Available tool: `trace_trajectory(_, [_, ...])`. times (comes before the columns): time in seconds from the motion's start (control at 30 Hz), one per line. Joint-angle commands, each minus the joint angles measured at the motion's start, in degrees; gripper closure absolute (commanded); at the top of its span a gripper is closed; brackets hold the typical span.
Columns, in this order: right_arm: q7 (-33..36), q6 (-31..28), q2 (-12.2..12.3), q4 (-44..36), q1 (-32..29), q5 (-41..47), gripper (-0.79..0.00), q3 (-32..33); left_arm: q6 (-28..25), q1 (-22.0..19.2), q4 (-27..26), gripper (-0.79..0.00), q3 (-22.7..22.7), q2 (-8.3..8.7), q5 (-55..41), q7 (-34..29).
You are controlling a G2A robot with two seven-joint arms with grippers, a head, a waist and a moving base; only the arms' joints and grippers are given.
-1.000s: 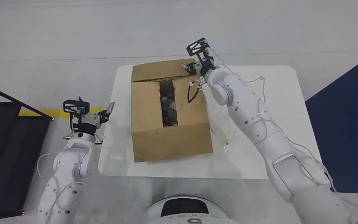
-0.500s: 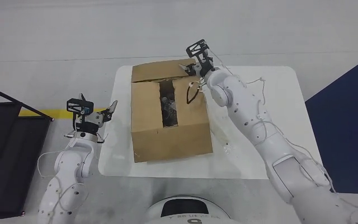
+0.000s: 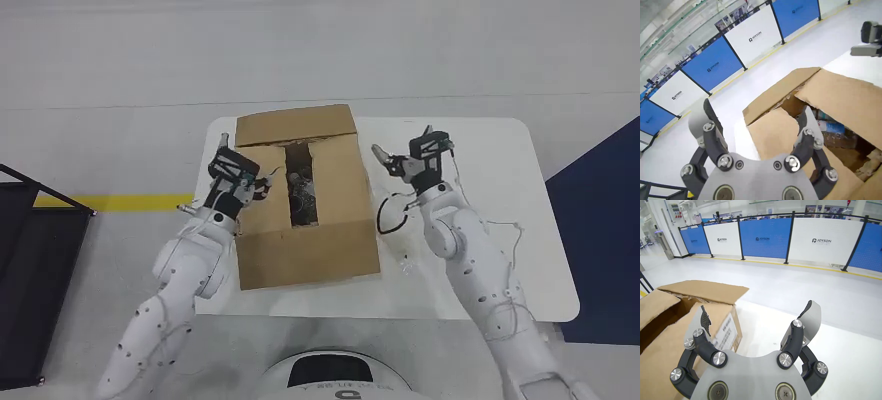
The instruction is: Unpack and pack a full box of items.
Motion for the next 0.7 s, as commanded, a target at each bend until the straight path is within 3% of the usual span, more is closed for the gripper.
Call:
trace_trajectory(0.0, [1.75,0.21,0.27,-1.1,-2.31,0.64,-0.785,1.93,0.38,-2.98,1.7,-0.785,3.4,-0.59,1.56,-4.31])
trace_trajectory(0.17, [4.47,0.13,0.6,-1.2,-3.85,-0.04,-0.785,3.61,2.15,-9.42,7.42,-0.785,10.09,-2.16,6.88,-12.04])
trace_trajectory(0.27, [7.47,0.22,0.76,-0.51,-3.77,-1.08,-0.785,4.11,6.82,-12.07,12.99,-0.785,13.74,-2.85,17.8,-11.87])
trace_trajectory(0.47, [10.85,-0.42,0.76,-0.02,-2.98,-4.23,-0.785,2.76,6.61,-15.31,19.16,-0.785,17.12,-4.52,18.15,-16.48])
trace_trajectory(0.67, [12.44,-1.52,0.56,0.46,-1.16,-7.04,-0.785,0.65,4.86,-17.16,21.63,-0.785,18.07,-5.8,14.63,-19.21])
